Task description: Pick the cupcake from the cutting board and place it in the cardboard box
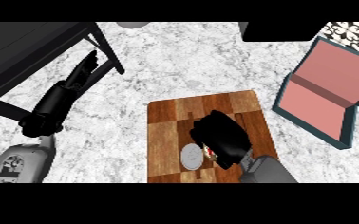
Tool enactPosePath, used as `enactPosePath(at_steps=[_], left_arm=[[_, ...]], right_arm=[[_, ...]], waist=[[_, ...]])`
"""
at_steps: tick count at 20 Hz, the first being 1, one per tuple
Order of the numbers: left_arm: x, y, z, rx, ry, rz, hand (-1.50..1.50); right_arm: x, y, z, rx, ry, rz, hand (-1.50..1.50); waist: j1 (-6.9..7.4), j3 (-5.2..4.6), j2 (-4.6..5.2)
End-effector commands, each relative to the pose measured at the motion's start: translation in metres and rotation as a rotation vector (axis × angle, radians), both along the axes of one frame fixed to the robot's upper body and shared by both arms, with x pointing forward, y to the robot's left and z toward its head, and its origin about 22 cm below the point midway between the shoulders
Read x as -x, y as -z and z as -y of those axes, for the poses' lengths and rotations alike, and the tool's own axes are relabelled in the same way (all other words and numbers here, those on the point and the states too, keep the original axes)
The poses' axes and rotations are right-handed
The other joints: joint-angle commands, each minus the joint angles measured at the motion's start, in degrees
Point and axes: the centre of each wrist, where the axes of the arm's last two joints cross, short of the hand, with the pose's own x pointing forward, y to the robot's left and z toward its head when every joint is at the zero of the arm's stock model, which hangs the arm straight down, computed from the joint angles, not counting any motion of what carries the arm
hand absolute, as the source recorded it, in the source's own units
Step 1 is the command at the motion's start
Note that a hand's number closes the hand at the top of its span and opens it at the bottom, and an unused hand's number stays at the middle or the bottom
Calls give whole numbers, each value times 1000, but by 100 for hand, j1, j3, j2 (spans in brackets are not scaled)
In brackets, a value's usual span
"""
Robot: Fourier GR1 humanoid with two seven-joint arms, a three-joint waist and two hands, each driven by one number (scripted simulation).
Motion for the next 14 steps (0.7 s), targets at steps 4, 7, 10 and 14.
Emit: enactPosePath(at_steps=[4, 7, 10, 14], left_arm=[[4, 16, 0, -8, 1, 4, 0], [-9, -4, -1, 16, 7, -3, 0], [-2, 4, -3, -6, 5, 3, 0], [0, 14, -8, -6, -13, -5, 0]], right_arm=[[42, -64, -5, -116, 21, 182, 150], [55, -84, 20, -150, 43, 257, 150], [58, -118, 43, -215, 135, 295, 150], [59, -138, 55, -391, 388, 315, 150]], waist=[[-8, -3, 4], [-13, 1, 10], [-5, 0, 9], [-49, -2, 13]])
